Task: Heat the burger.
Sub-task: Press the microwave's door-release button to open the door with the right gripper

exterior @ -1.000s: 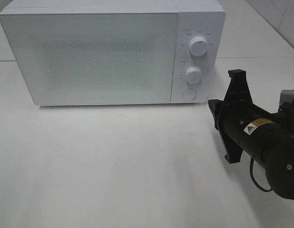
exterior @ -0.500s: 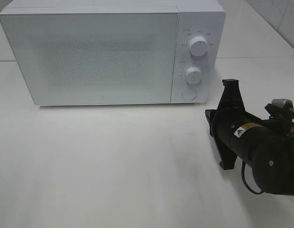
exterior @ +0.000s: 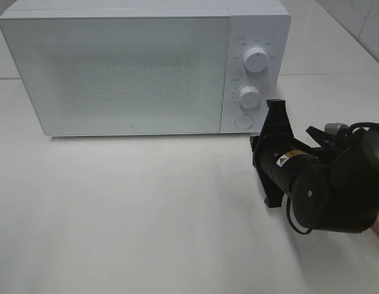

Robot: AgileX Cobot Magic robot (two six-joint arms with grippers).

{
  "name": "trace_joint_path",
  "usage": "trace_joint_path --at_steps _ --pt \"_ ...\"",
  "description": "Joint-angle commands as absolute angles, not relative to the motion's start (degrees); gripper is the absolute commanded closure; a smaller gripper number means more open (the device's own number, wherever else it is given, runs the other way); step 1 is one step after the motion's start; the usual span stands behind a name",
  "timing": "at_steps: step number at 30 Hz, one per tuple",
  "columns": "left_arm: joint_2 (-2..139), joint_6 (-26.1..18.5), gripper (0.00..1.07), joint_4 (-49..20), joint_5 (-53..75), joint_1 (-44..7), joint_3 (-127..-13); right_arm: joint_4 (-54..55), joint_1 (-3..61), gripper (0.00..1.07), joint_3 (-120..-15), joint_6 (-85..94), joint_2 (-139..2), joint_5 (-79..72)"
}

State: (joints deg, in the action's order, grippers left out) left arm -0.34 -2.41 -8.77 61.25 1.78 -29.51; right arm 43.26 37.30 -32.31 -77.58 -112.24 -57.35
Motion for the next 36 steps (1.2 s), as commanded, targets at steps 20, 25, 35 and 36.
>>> trace_joint_path --at_steps 20,25,35,36 --pt "-1.20 -2.46 0.07 -9.11 61.36 1.78 -29.45 44.12 35.35 1.07 -42.63 -75.40 -119.12 -56.95" --pt "-1.20 -2.46 0.07 -9.11 61.36 1.78 -29.45 44.46 32.83 1.07 -44.00 -74.14 -119.23 -55.63" --pt "-1.20 -2.46 0.07 -9.11 61.36 1.78 -29.45 43.95 32.72 1.07 -46.01 -74.94 -121.12 -54.32" --pt "-1.20 -2.46 0.07 -9.11 61.36 1.78 -29.45 43.95 32.72 1.07 -46.01 -74.94 -121.12 -54.32"
